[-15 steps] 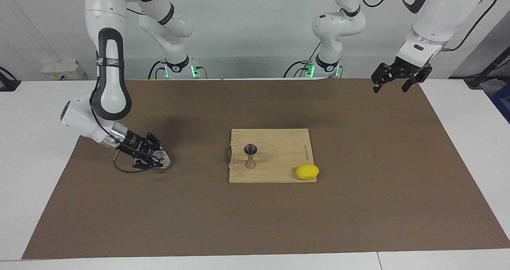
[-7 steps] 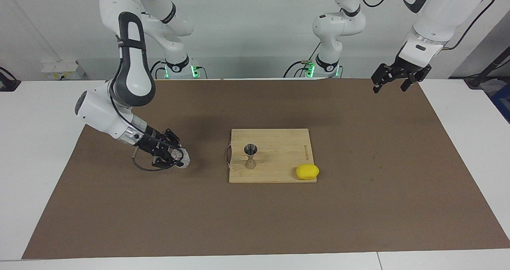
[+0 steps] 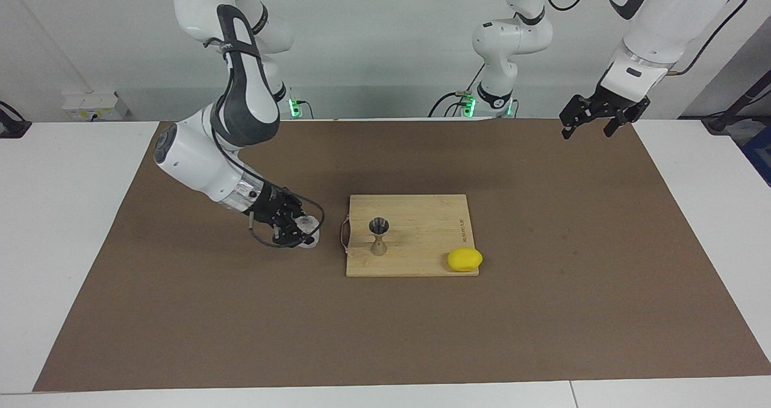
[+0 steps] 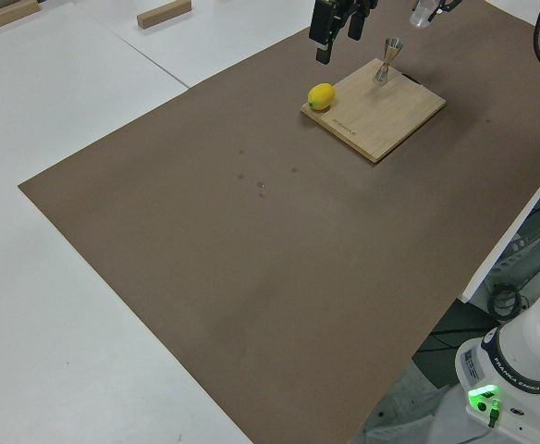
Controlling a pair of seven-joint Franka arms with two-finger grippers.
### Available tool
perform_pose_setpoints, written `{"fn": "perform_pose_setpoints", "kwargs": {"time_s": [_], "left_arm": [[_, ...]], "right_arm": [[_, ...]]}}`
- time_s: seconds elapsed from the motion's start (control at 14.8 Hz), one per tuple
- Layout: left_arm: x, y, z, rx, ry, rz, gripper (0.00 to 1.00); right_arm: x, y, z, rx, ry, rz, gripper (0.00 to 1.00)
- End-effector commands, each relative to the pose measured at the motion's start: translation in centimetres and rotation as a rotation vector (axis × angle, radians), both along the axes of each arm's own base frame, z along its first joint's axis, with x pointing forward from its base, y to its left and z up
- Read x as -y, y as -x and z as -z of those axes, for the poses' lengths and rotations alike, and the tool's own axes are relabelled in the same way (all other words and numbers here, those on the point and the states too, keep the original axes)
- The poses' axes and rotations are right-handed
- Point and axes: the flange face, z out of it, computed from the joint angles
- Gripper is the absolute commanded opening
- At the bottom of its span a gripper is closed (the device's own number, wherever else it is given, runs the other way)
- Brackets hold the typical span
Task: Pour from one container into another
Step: 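Lift the glass cup with the right gripper toward the metal cup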
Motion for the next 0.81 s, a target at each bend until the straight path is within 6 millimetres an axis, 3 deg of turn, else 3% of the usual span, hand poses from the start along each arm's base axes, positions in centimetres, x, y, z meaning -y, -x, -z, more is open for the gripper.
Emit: {"fn": "perform_pose_setpoints", "kwargs": {"time_s": [0.0, 0.4, 0.74], "left_arm": [[-0.2, 0.6, -0.2, -0.006, 0.002, 0.008, 1.00], [-0.4, 0.6, 0.0, -0.009, 0.001, 0.004, 1.00], [-0.4, 0.6, 0.0, -0.009, 0.001, 0.004, 1.00]], "right_arm": [[-1.6, -0.6, -1.2, -0.013, 0.056, -0.046, 0.00], [-2.9, -1.6, -3.5, -0.048, 0.203, -0.197, 0.00], [-5.4, -3.0, -3.1, -0.103, 0.217, -0.171, 0.00]]}}
